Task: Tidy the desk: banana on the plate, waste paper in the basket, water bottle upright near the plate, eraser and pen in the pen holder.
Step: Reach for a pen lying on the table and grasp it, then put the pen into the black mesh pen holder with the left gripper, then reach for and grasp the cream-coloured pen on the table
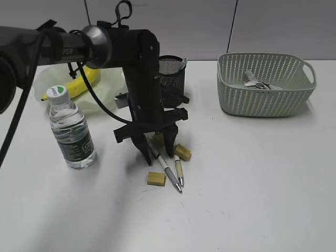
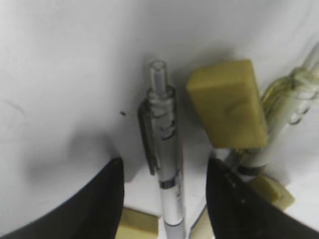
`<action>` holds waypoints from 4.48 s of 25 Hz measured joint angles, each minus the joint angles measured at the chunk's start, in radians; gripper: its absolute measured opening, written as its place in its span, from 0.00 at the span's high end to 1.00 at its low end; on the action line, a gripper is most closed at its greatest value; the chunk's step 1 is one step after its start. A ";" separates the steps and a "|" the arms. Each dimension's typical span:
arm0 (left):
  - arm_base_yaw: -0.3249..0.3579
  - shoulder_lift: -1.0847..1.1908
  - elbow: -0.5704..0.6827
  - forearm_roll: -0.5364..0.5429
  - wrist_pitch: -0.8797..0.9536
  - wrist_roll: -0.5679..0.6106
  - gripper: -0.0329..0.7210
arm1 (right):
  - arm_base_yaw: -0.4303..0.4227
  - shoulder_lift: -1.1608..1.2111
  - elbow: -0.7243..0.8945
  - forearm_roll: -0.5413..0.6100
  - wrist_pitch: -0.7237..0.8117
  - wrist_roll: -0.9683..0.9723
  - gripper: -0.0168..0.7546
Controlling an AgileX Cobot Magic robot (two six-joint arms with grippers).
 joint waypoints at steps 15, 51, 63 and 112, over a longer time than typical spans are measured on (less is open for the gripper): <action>0.002 0.003 -0.022 -0.009 -0.014 0.045 0.80 | 0.000 0.000 0.000 0.000 -0.001 0.000 0.23; 0.007 -0.365 -0.022 0.563 -0.675 0.189 0.80 | 0.000 0.000 0.000 0.000 -0.001 0.000 0.23; 0.015 -0.238 -0.022 0.640 -0.821 0.191 0.80 | 0.000 0.000 0.000 0.000 -0.001 0.000 0.23; 0.008 -0.684 0.014 0.554 -0.031 0.556 0.34 | 0.000 0.000 0.000 -0.006 -0.001 0.000 0.23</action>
